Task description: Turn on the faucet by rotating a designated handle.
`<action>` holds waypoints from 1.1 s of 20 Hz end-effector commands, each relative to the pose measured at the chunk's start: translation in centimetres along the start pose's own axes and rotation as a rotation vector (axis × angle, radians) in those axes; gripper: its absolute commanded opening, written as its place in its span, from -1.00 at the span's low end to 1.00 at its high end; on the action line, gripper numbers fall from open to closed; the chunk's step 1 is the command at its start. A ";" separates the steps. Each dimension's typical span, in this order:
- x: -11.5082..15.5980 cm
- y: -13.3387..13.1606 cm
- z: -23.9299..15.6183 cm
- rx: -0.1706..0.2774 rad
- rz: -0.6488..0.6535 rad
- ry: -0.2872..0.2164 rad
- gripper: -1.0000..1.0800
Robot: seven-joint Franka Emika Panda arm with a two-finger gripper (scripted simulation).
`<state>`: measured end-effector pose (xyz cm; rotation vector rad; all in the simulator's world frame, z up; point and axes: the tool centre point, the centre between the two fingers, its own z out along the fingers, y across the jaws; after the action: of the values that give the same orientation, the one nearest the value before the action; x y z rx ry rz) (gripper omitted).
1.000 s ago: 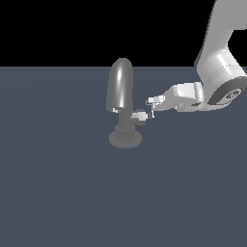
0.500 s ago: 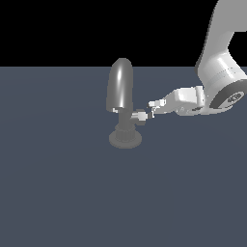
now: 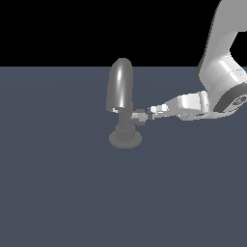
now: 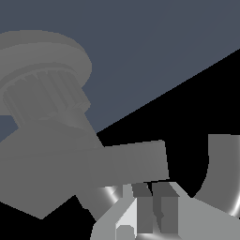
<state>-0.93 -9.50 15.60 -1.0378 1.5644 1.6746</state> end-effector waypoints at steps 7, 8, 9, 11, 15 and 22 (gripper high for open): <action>4.6 -1.5 0.0 -0.002 0.020 -0.005 -1.00; 5.2 -1.8 0.1 -0.002 0.022 -0.005 -1.00; 5.8 -2.0 0.1 -0.002 0.025 -0.006 -1.00; 7.0 -2.4 0.1 -0.003 0.031 -0.007 -1.00; 3.0 -2.2 0.0 -0.012 -0.040 0.005 -1.00; 4.9 -4.1 0.0 -0.009 -0.017 0.001 -1.00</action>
<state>-0.11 -9.46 11.42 -1.0736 1.5174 1.6784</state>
